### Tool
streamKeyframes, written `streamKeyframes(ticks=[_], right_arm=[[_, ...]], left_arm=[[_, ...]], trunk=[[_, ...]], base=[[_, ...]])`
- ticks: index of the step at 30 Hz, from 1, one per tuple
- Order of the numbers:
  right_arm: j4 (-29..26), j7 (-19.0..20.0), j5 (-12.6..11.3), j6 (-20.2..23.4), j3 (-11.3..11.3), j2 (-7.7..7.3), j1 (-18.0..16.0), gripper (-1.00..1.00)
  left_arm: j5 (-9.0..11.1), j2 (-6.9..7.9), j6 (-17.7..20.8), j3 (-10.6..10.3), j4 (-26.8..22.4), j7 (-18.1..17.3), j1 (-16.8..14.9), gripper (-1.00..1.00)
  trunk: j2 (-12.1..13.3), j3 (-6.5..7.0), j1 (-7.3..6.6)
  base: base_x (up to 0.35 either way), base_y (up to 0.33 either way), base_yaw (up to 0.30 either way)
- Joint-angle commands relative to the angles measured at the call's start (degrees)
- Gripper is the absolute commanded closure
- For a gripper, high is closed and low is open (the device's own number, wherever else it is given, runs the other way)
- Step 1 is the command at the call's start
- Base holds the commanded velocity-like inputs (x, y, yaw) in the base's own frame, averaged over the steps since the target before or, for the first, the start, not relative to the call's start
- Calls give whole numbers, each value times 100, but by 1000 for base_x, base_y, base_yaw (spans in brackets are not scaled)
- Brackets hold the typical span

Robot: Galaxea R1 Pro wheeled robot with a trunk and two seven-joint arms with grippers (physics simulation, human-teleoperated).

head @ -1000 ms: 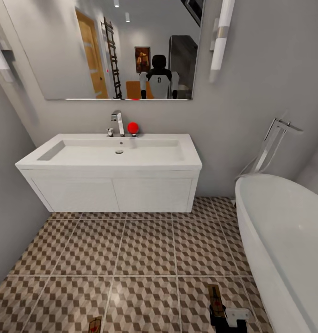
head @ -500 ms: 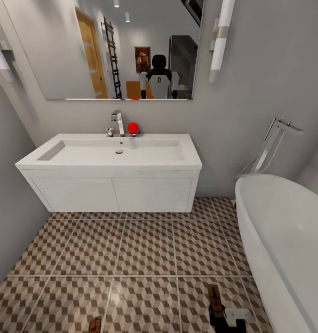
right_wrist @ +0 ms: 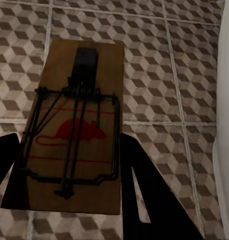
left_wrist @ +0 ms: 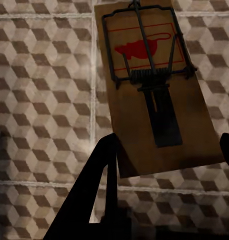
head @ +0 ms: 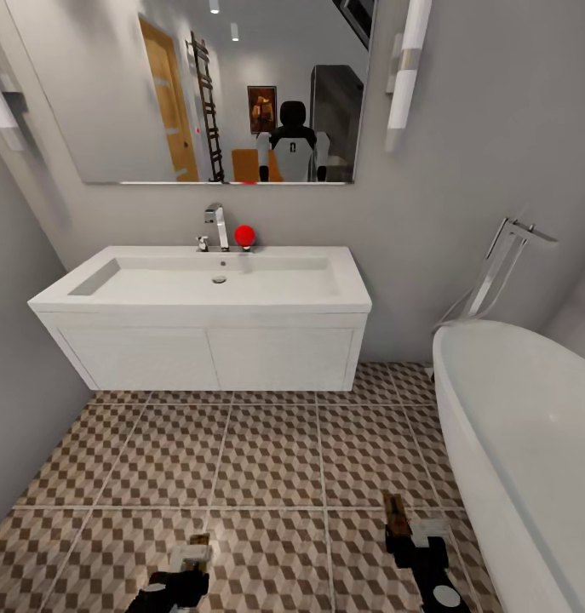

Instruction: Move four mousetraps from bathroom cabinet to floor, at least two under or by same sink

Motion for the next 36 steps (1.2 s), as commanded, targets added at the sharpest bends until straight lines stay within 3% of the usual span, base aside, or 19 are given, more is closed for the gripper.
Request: streamKeyframes(ticks=[1,6,9,13,17,22,30,33,36], right_arm=[[-56,-4,43,139,-13,1,-137,100],[-101,-11,37,597,-13,0,-518,100],[-99,-16,37,870,-13,-5,-759,100],[-84,-51,38,1296,-13,-8,-1087,100],[-68,-229,32,1735,-19,-3,-1311,100],[-64,-370,23,2041,-18,-1,-1564,100],[4,-397,22,2579,-9,26,-2184,100],[232,-393,21,2476,5,70,-2233,100],[419,-392,21,2071,11,104,-2250,100]], left_arm=[[52,6,275,-39,-268,56,-18,100],[52,7,1045,-32,-892,70,-232,100],[52,7,1534,-32,-992,71,-604,100],[52,7,1961,-31,-801,76,-1235,100],[52,-53,2293,-31,-163,83,-1754,100],[52,-59,2369,-31,272,88,-1866,100],[51,224,2349,-31,337,90,-1897,100],[69,302,2069,-33,684,82,-1898,100],[89,319,1279,-38,1218,56,-1899,100]], trunk=[[-2,-5,0],[-2,-5,0],[-2,-5,0],[-2,-5,0],[-2,-5,0],[-2,-5,0],[-2,-5,0],[-2,-5,0],[-2,-5,0]], base=[[0,0,0],[0,0,0],[0,0,0],[0,0,0],[0,0,0],[0,0,0],[0,0,0],[0,0,0],[0,0,0]])
